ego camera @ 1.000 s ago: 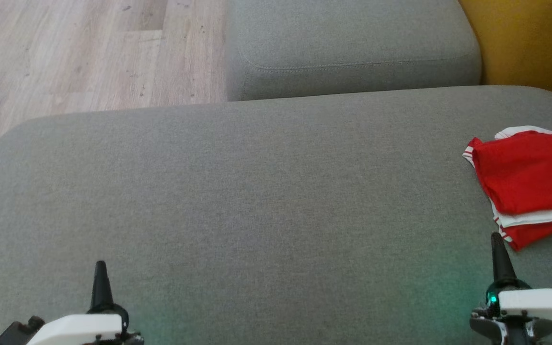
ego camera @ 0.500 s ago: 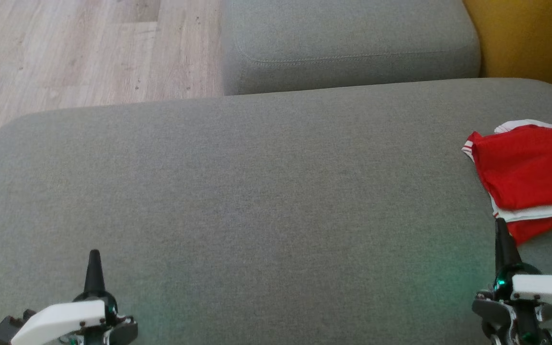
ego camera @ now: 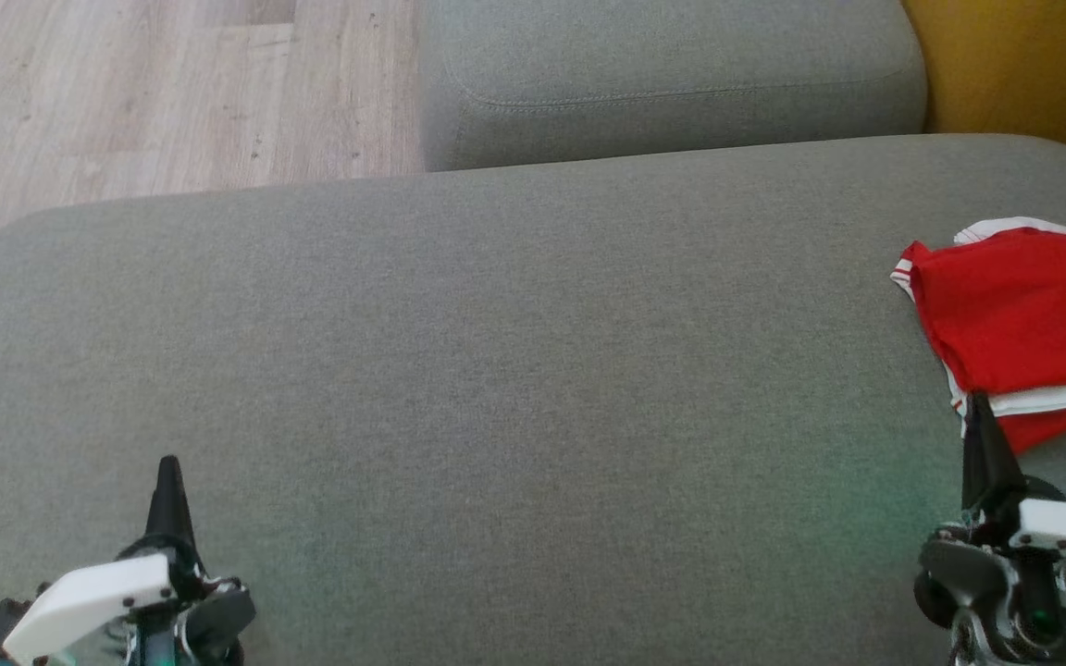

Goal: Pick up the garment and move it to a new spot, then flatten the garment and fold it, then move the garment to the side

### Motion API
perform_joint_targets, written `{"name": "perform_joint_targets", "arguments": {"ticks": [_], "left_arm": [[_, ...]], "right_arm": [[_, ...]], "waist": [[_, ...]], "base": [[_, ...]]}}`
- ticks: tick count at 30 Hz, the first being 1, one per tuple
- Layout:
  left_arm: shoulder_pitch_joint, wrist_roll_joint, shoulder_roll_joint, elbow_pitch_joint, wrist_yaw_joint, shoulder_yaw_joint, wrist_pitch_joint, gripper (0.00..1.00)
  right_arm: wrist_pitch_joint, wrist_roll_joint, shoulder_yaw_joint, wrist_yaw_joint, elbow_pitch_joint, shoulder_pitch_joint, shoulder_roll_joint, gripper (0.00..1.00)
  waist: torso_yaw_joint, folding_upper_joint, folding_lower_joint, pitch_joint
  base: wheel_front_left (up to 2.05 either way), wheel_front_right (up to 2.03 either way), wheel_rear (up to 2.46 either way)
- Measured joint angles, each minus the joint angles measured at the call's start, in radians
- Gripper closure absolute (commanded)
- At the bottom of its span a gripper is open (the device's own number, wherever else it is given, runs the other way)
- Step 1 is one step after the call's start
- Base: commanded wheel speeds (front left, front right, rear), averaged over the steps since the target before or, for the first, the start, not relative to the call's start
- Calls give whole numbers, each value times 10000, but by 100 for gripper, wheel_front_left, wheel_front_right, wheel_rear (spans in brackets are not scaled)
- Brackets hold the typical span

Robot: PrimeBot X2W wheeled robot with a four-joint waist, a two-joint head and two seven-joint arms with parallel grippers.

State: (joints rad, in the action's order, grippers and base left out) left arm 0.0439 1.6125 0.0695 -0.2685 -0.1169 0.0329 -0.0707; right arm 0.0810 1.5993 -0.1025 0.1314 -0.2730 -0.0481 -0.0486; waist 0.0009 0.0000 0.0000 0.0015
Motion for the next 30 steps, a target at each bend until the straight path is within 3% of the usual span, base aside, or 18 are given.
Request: {"name": "perform_joint_targets", "arguments": {"ticks": [30], "left_arm": [[128, 253, -71, -38, -69, 117, -161, 100]], "right_arm": [[121, 257, -86, 0, -23, -95, 0, 100]], "waist": [[-9, 0, 0, 16]], "base": [[0, 0, 0]]}}
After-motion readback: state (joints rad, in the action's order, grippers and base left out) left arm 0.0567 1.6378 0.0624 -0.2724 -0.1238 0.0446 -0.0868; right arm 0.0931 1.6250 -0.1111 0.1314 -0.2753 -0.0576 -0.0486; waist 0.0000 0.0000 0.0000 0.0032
